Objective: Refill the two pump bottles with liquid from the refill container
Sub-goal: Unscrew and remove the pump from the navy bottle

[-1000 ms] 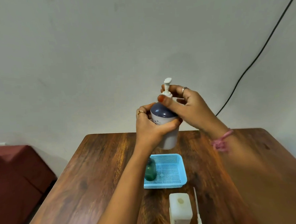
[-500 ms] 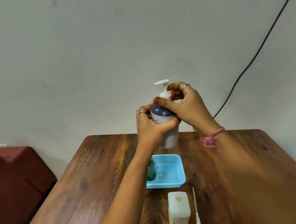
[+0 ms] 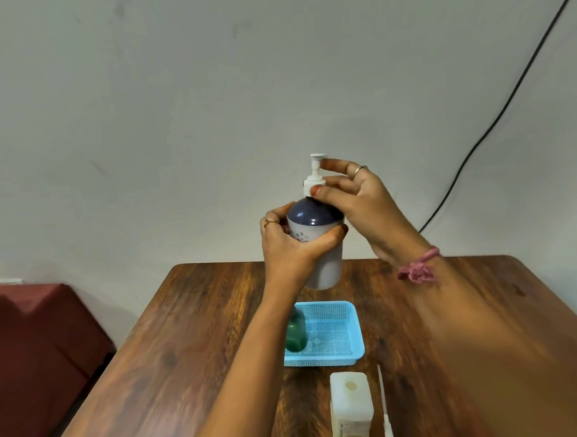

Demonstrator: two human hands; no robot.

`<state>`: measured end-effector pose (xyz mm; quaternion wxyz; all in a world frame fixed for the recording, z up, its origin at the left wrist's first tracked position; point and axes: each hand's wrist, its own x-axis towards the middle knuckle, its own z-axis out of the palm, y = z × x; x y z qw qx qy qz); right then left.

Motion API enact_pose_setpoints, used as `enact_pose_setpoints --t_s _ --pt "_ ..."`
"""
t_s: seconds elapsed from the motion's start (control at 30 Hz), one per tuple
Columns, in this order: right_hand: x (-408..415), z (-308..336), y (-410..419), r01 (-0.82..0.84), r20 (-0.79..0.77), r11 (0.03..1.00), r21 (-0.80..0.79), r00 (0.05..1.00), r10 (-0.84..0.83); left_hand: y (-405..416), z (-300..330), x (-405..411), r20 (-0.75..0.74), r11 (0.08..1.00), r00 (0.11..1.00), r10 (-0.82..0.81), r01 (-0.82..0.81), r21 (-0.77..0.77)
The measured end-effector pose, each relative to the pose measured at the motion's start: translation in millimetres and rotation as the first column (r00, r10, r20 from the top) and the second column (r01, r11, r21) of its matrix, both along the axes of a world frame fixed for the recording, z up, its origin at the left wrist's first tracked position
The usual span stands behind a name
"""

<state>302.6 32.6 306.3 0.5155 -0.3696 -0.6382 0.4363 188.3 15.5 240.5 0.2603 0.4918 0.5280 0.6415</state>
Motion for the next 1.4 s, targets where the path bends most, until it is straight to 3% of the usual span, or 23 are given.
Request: enact_pose_setpoints --t_s 0.1,0.3,0.53,0.67,0.87,1.07,1.23,1.4 --pt "2.5 5.1 -0.7 -0.101 -0.045 0.994 -0.053 0.994 0.098 -0.9 -1.2 -1.1 -0.023 1.0 1.0 0.014 -0.014 0.005" --pt "-0.3 0.8 -2.7 0.146 0.036 0.985 0.091 0.988 -0.15 -3.9 -3.1 -0.9 -0.023 1.0 1.0 0.011 -0.011 0.003" --pt "3.8 1.2 -4.1 0.078 -0.027 0.996 0.035 0.997 -0.077 -7.4 -6.0 -4.0 -0.015 1.0 1.0 0.016 -0.016 0.001" --pt "-3.7 -4.0 -7.8 0.135 0.11 0.979 0.153 0.982 -0.153 -9.7 -5.3 -2.7 0.008 1.0 1.0 0.014 -0.014 -0.001" --pt "-3.0 -7.0 -9.3 -0.036 0.049 0.998 0.042 0.998 0.034 -13.1 -10.7 -5.2 -0.021 0.999 0.999 0.028 -0.028 -0.018" --pt "-12.2 -8.2 -12.9 0.092 0.114 0.987 0.13 0.988 -0.107 -15.3 -10.4 -6.2 -0.011 1.0 1.0 0.025 -0.025 -0.016" --pt "-12.0 -10.7 -12.2 -0.027 -0.016 1.0 -0.008 1.0 0.027 -17.7 -14.2 -9.4 -0.007 0.999 0.999 0.042 -0.043 -0.02" --pt "-21.4 -13.1 -13.7 0.076 0.047 0.996 0.046 0.996 -0.078 -19.6 -12.1 -13.7 -0.014 0.999 0.999 0.037 -0.037 -0.019"
